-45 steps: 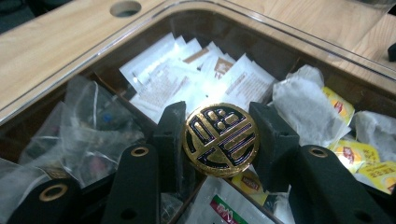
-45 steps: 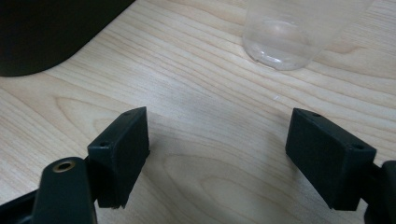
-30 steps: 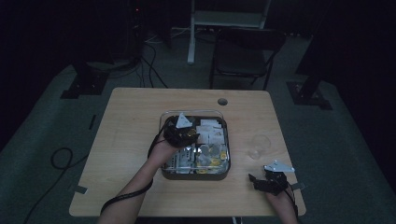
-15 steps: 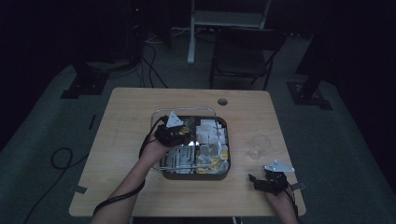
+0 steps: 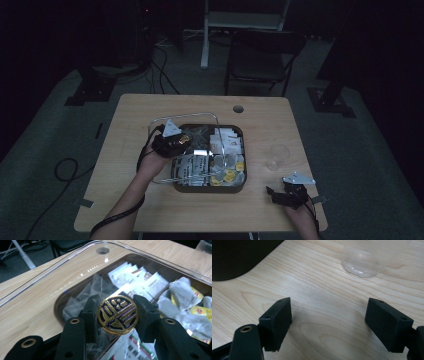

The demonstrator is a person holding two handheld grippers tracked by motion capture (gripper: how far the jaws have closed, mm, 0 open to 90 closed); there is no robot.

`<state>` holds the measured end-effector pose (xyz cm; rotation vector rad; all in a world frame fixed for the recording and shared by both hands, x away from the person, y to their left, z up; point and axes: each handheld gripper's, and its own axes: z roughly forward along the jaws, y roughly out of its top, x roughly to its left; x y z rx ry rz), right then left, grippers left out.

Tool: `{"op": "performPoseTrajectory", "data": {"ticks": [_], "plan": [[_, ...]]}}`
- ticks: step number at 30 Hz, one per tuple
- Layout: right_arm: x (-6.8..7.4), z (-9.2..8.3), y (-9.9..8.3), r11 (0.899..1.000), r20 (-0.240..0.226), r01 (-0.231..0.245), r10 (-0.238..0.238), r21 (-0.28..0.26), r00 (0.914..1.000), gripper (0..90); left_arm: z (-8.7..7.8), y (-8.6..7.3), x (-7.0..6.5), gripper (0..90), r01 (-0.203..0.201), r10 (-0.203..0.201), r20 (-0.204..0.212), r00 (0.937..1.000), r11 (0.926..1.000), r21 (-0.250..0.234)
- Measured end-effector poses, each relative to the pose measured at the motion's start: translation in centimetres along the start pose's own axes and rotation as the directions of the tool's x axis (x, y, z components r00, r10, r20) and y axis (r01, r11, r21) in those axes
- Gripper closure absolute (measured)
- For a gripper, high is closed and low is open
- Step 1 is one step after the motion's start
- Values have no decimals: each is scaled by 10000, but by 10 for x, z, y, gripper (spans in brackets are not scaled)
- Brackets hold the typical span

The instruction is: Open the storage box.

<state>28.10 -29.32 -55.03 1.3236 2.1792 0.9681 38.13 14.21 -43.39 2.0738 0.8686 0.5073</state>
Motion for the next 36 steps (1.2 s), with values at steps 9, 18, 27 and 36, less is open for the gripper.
{"op": "performPoseTrajectory", "data": {"ticks": [9,18,27,36], "plan": [[0,0,0,10000,3,9,-9,-4,10000,210,-16,-13,16,600,365,-369,-361,9987,9992,-140],[0,0,0,10000,1,-4,4,3,10000,210,-31,-27,29,600,487,-493,-823,9954,9988,-97],[0,0,0,10000,-1,0,0,1,10000,210,-43,-43,47,599,850,-852,-1192,9892,9964,-65],[0,0,0,10000,2,-5,5,1,10000,210,-58,-58,64,599,1150,-1157,-1741,9779,9933,-140]]}}
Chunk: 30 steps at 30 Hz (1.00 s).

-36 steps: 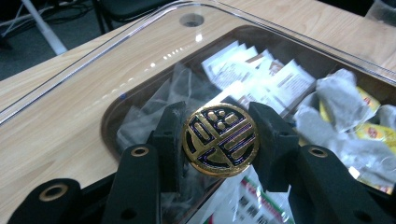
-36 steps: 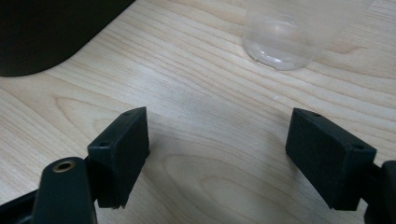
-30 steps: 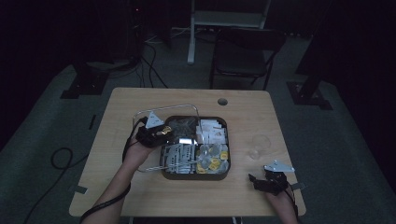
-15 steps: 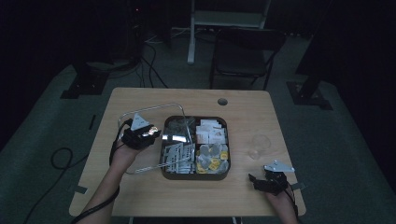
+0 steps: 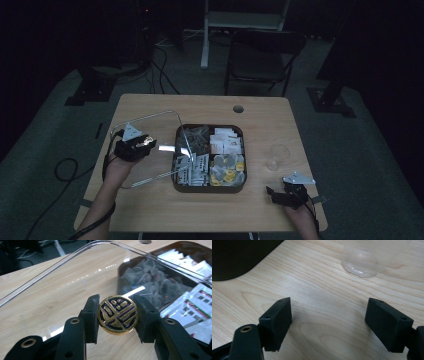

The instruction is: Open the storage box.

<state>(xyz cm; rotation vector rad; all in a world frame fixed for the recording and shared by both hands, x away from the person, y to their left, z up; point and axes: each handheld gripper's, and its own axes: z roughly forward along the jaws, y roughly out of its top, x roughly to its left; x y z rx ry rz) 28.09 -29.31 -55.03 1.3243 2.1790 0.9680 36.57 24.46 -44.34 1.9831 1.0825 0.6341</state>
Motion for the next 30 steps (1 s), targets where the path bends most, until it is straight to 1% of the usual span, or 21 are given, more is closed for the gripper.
{"op": "performPoseTrajectory", "data": {"ticks": [1,4,5,10,11,12,14,16,17,18,21,24,29,30], "plan": [[0,0,0,10000,0,3,-3,0,10000,210,-2,-1,2,599,11,-11,-94,10000,10000,3],[0,0,0,10000,0,4,-4,1,10000,210,-5,-6,9,600,210,-212,-265,9994,9998,-52],[0,0,0,10000,0,4,-4,1,10000,210,-5,-6,9,599,210,-212,-265,9994,9998,-52],[0,0,0,10000,1,6,-6,2,10000,210,-10,-13,20,599,432,-431,-525,9977,9991,-1],[0,0,0,10000,1,6,-6,2,10000,210,-10,-13,20,600,432,-431,-525,9977,9991,-1],[0,0,0,10000,-1,5,-5,0,10000,210,-13,-16,25,600,551,-554,-618,9965,9985,-75],[0,0,0,10000,0,1,-1,0,10000,210,-15,-19,30,600,655,-660,-676,9955,9978,-103],[0,0,0,10000,-2,3,-3,1,10000,210,-17,-21,33,600,734,-742,-837,9937,9972,-124],[0,0,0,10000,-2,3,-3,1,10000,210,-17,-21,33,600,734,-742,-837,9937,9972,-124],[0,0,0,10000,0,-2,2,1,10000,210,-18,-24,37,600,791,-804,-997,9918,9967,-167],[0,0,0,10000,3,-4,4,1,10000,210,-16,-28,42,599,997,-1014,-1109,9886,9948,-210],[0,0,0,10000,3,-3,3,1,10000,210,-13,-31,43,599,1029,-1044,-1363,9851,9945,-181],[0,0,0,10000,18,-17,17,4,10000,210,-6,-38,47,599,1286,-1300,-1438,9810,9915,-190],[0,0,0,10000,18,-17,17,3,10000,210,-3,-40,48,599,1356,-1371,-1494,9792,9906,-203]]}}
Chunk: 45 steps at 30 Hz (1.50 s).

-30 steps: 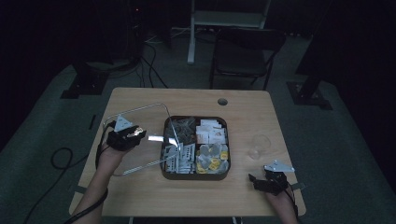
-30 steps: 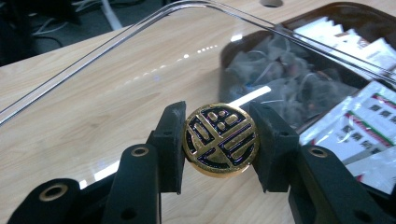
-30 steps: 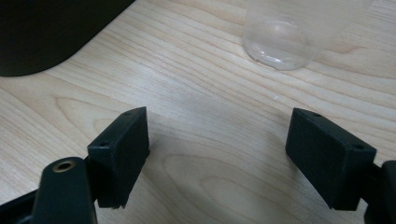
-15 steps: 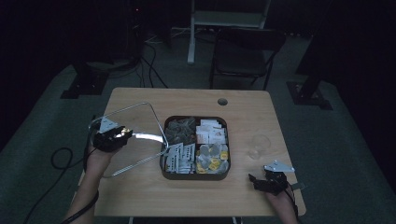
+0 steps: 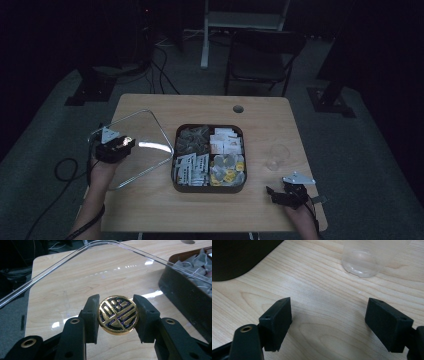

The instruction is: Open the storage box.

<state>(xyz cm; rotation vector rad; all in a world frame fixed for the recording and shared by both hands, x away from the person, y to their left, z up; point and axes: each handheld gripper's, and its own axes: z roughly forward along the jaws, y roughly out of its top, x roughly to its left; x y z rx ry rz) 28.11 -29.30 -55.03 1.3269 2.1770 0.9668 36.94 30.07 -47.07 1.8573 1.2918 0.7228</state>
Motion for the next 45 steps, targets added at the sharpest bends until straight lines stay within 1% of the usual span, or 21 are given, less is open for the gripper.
{"op": "performPoseTrajectory", "data": {"ticks": [2,5,8,10,12,13,17,20,23,26,27,30,32,37,39,42,45], "plan": [[0,0,0,10000,0,1,-1,0,10000,210,2,-2,2,600,57,-57,-3,10000,10000,4],[0,0,0,10000,0,0,0,1,10000,210,7,-7,4,599,191,-190,68,9998,9997,-128],[0,0,0,10000,1,1,-1,2,10000,210,14,-9,4,599,230,-230,-90,9997,9997,18],[0,0,0,10000,3,3,-3,2,10000,210,19,-11,3,599,182,-178,-185,9997,9996,200],[0,0,0,10000,2,4,-4,2,10000,210,21,-12,3,599,213,-208,-208,9996,9995,223],[0,0,0,10000,2,3,-3,1,10000,210,26,-14,4,599,351,-344,-294,9990,9991,251],[0,0,0,10000,2,3,-3,1,10000,210,32,-15,4,599,324,-311,-320,9990,9986,419],[0,0,0,10000,2,4,-4,1,10000,210,39,-17,4,599,444,-422,-408,9983,9976,531],[0,0,0,10000,3,6,-6,0,10000,210,46,-19,5,599,419,-387,-443,9983,9964,735],[0,0,0,10000,3,5,-5,1,10000,210,50,-22,6,599,529,-490,-477,9977,9949,856],[0,0,0,10000,3,5,-5,1,10000,210,52,-23,6,599,608,-569,-474,9973,9946,836],[0,0,0,10000,2,6,-6,0,10000,210,55,-26,7,599,605,-577,-378,9976,9952,775],[0,0,0,10000,2,6,-6,1,10000,210,57,-27,7,599,559,-523,-426,9977,9945,880],[0,0,0,10000,2,5,-5,-1,10000,210,62,-29,7,599,655,-605,-549,9967,9933,947],[0,0,0,10000,2,5,-5,0,10000,210,64,-29,8,598,644,-595,-480,9971,9922,1068],[0,0,0,10000,2,4,-4,1,10000,210,67,-30,7,598,600,-543,-510,9972,9913,1169],[0,0,0,10000,1,5,-5,0,10000,210,69,-30,7,598,623,-564,-568,9968,9923,1067]]}}
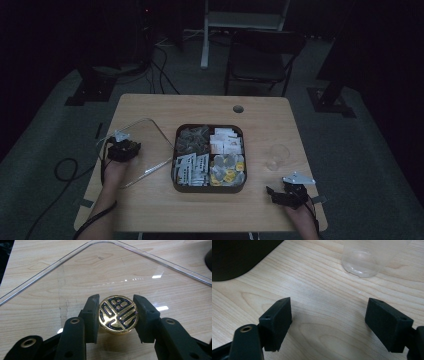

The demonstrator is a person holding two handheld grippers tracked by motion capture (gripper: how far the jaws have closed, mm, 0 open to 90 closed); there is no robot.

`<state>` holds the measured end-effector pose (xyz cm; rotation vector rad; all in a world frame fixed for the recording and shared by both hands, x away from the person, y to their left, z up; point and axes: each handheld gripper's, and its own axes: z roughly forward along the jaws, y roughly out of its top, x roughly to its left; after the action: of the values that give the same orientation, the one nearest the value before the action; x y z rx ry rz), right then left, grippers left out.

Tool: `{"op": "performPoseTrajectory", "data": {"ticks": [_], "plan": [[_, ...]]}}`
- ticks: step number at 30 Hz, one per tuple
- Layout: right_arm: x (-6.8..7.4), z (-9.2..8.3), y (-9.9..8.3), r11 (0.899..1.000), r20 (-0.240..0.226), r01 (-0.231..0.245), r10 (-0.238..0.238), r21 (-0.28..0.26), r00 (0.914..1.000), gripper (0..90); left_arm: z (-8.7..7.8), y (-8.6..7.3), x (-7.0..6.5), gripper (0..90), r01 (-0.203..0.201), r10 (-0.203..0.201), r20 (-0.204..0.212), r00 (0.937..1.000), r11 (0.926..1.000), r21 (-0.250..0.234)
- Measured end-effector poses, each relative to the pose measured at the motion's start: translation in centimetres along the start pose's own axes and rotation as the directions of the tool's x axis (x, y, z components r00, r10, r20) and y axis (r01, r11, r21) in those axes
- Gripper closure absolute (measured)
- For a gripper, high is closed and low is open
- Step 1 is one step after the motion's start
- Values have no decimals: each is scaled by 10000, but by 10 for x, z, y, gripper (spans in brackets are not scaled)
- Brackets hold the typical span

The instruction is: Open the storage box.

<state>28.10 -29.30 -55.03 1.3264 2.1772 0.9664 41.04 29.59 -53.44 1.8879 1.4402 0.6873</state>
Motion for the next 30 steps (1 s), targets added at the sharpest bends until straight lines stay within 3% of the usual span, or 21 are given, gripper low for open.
{"op": "performPoseTrajectory", "data": {"ticks": [4,9,11,15,17,19,26,30], "plan": [[0,0,0,10000,2,0,0,0,10000,210,2,1,0,597,-20,19,79,10000,10000,30],[0,0,0,10000,1,-2,2,1,10000,210,1,2,5,584,337,-346,487,9982,9993,183],[0,0,0,10000,1,1,-1,-1,10000,210,0,2,7,437,675,-685,574,9960,9975,198],[0,0,0,10000,1,-1,1,2,10000,210,-5,-1,6,336,425,-451,715,9964,9984,372],[0,0,0,10000,1,0,0,0,10000,210,-9,-2,8,286,528,-546,783,9954,9983,256],[0,0,0,10000,4,2,-2,-1,10000,210,-13,-2,10,272,808,-813,929,9924,9967,92],[0,0,0,10000,8,8,-8,2,10000,211,-28,-9,12,149,710,-674,1172,9908,9971,-268],[0,0,0,10000,8,8,-8,1,10000,211,-33,-13,8,88,444,-442,1518,9874,9990,19]]}}
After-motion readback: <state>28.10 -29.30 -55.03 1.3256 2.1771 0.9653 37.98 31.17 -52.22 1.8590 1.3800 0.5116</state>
